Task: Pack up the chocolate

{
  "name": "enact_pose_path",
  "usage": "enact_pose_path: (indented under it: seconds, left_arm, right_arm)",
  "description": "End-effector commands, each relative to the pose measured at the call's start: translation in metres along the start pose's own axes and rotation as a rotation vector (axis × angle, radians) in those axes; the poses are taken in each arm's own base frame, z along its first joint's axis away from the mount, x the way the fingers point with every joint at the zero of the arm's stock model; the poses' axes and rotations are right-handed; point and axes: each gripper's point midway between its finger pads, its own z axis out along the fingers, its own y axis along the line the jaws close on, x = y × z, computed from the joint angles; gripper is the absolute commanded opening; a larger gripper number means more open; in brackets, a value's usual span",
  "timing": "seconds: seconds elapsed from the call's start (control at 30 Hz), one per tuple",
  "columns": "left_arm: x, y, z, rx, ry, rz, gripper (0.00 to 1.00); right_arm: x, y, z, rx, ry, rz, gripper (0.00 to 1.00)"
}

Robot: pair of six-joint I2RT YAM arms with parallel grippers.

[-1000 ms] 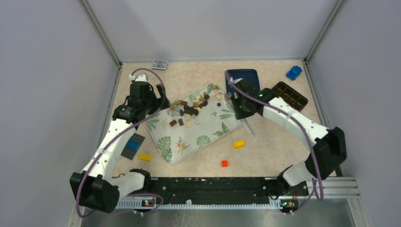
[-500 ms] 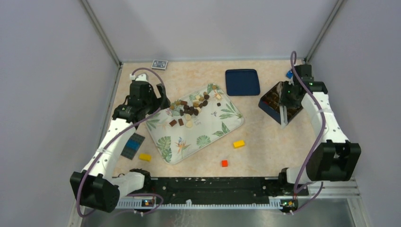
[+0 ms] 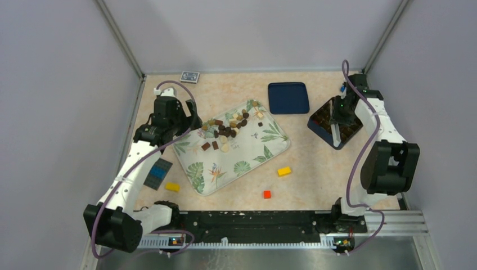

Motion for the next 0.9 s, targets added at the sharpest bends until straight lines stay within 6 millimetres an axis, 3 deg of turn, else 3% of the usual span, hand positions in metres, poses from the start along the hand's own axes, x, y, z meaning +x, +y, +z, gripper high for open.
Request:
enact_pose_path:
  seconds: [0.0, 0.17, 0.33, 0.43, 0.7, 0.87]
  left_arm:
    - [-0.021, -0.004, -0.009, 0.015, -0.07, 0.0, 0.99]
    - [-0.021, -0.004, -0.009, 0.014, -0.072, -0.005, 0.99]
    - [-0.02, -0.003, -0.008, 0.014, -0.068, -0.005, 0.99]
    - [-0.02, -0.004, -0.008, 0.019, -0.065, -0.007, 0.99]
    - [-0.021, -0.006, -0.009, 0.027, -0.069, -0.007, 0.99]
    - [-0.022, -0.007, -0.011, 0.031, -0.074, -0.005, 0.99]
  right_arm:
    - [-0.036, 0.005, -0.005, -0.019, -0.099, -0.009, 0.16]
    - [-0.035, 0.006, 0.003, -0.022, -0.082, -0.006, 0.18]
    - [-0.034, 0.007, -0.001, -0.032, -0.089, -0.006, 0.34]
    - [-0.033, 0.007, -0.006, -0.035, -0.098, -0.006, 0.37]
    - [-0.041, 0.01, -0.029, -0.05, -0.153, -0.008, 0.37]
    - [-0.052, 0.026, -0.07, -0.107, -0.241, -0.024, 0.22]
